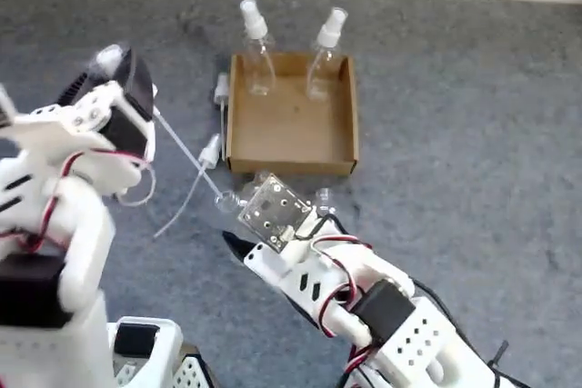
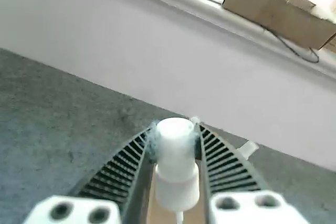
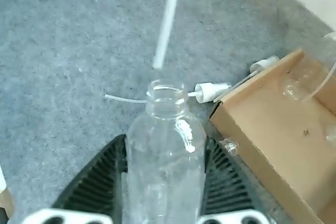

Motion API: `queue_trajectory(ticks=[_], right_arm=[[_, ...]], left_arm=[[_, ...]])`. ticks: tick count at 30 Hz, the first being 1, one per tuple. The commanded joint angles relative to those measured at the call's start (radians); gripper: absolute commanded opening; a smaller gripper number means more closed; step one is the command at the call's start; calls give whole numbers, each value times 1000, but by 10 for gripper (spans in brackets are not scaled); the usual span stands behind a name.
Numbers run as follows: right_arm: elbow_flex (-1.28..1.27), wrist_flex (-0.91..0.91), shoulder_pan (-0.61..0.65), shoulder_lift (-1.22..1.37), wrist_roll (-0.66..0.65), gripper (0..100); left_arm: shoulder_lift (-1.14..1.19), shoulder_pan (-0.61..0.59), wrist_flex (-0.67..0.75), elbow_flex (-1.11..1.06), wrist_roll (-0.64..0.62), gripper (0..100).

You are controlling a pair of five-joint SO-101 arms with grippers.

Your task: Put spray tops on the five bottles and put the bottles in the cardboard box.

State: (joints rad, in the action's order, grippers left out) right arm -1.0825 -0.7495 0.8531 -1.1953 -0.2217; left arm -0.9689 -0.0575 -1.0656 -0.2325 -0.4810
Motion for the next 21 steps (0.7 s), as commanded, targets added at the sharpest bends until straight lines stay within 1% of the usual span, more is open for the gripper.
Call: queue_trajectory(ticks=[1,9,12,17,18,21], right_arm=[[8,24,8,-24,11,5],[8,24,5,-24,11,5],[8,24,4,-24,11,5],[12,24,4,-21,12,5],[12,24,4,-24,12,5],[12,24,-7,-24,78,5]], left_arm=[[4,-4,121,-105,21,3],[4,-2,130,-143,20,3],[4,1,75,-143,18,3],[2,142,-46,-143,31,3],[4,173,-68,-147,52,3],[4,239,-84,-199,107,3]])
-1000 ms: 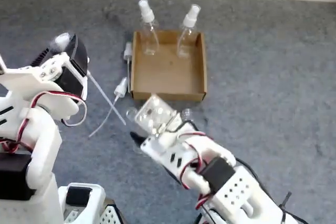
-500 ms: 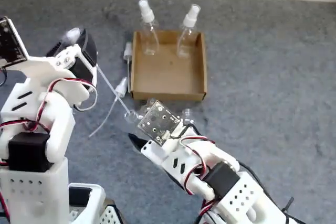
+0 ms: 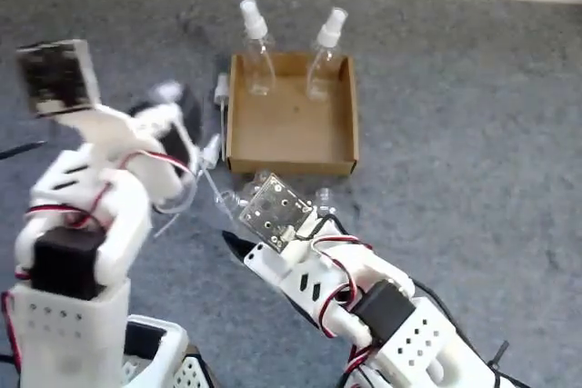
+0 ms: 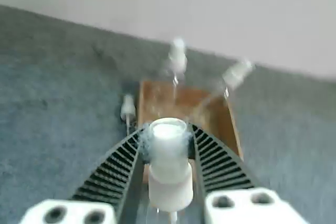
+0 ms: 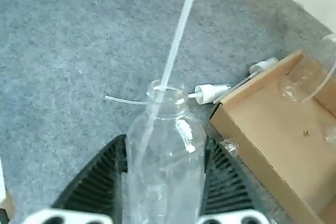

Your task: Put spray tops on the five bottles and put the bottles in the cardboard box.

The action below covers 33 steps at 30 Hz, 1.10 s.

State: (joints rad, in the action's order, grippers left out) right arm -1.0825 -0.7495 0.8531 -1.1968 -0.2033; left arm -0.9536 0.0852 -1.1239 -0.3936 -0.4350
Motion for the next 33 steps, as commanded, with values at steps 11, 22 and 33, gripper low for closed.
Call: queue_trajectory(ticks=[11,22,33], right_arm=[[10,25,-84,-24,106,5],[4,114,-90,-24,195,5],[2,216,-110,-24,288,5]], left_arm=[[-13,117,-25,-228,81,3],[-166,217,11,-443,149,3],[-458,217,158,-697,222,4]])
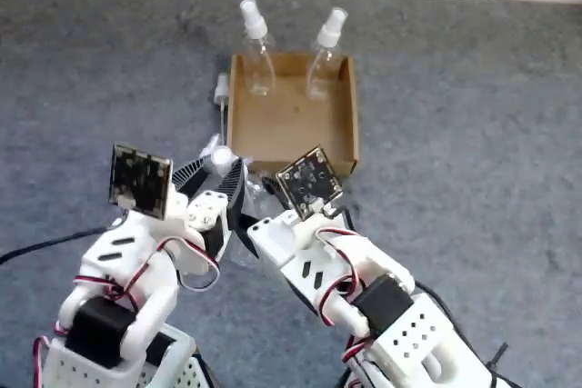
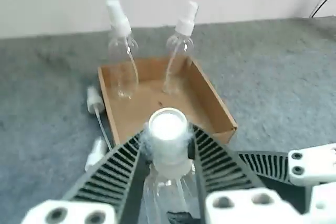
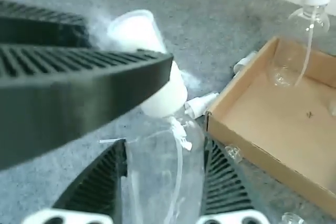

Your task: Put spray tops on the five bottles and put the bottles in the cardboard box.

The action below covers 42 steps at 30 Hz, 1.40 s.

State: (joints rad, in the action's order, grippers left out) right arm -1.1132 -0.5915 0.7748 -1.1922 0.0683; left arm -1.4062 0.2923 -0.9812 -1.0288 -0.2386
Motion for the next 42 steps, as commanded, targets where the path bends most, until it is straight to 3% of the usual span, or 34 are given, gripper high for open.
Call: queue_trajectory(ticks=[1,10,14,23,32,37,42], right_arm=[[33,58,-30,-28,17,5],[33,59,42,-42,-83,5],[24,56,81,-142,-123,5],[-41,59,74,-214,-130,5],[-44,137,-41,-130,-124,5],[-39,154,-71,-74,-124,5],[-39,216,-119,-18,-124,5]], left_arm=[[1,10,17,-64,26,4],[30,2,18,-33,26,6],[30,2,12,-28,26,81],[19,10,12,-22,28,81],[19,1,-68,99,31,103],[19,-113,-77,133,31,200],[19,-234,-77,134,28,207]])
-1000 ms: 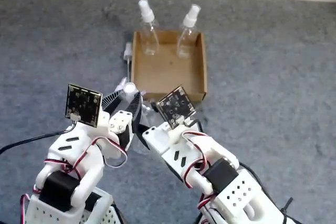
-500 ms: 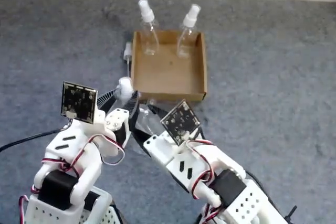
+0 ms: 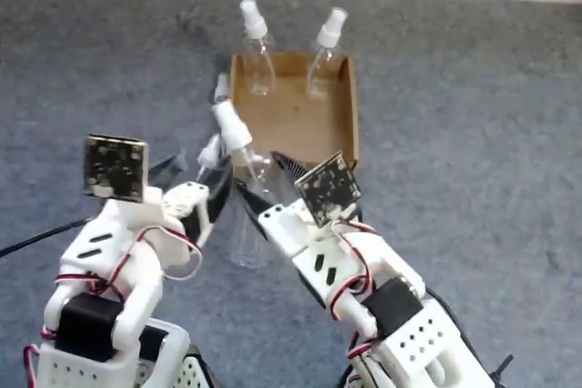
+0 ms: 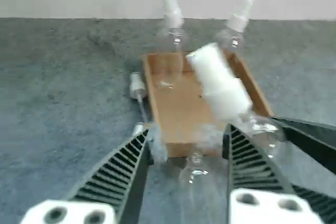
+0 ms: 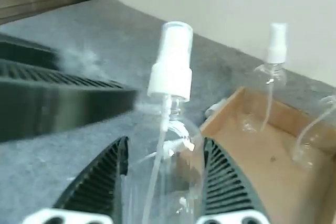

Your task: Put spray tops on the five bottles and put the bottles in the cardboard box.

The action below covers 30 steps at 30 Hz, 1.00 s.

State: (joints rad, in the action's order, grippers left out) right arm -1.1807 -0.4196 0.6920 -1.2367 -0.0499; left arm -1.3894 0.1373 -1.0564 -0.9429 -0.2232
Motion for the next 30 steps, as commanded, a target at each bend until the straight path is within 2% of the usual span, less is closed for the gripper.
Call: queue_trajectory(ticks=[1,6,10,13,16,20,22,25,30], right_arm=[[28,44,-45,44,-6,5],[107,70,-101,137,-6,5],[259,68,-122,257,-6,5],[380,67,-122,355,-5,5],[492,59,-120,444,3,5],[634,-35,-119,544,81,5],[685,-61,-117,575,94,5],[710,-70,-104,593,124,5],[677,-110,-54,593,126,5]], left_arm=[[2,-94,-2,48,14,207],[2,-114,2,-7,20,204],[2,-113,3,-71,123,204],[2,-108,32,-104,129,204],[2,-54,48,-127,164,206],[2,47,44,-136,230,212],[2,64,44,-131,232,251],[2,70,46,-131,232,309],[2,64,46,-105,230,312]])
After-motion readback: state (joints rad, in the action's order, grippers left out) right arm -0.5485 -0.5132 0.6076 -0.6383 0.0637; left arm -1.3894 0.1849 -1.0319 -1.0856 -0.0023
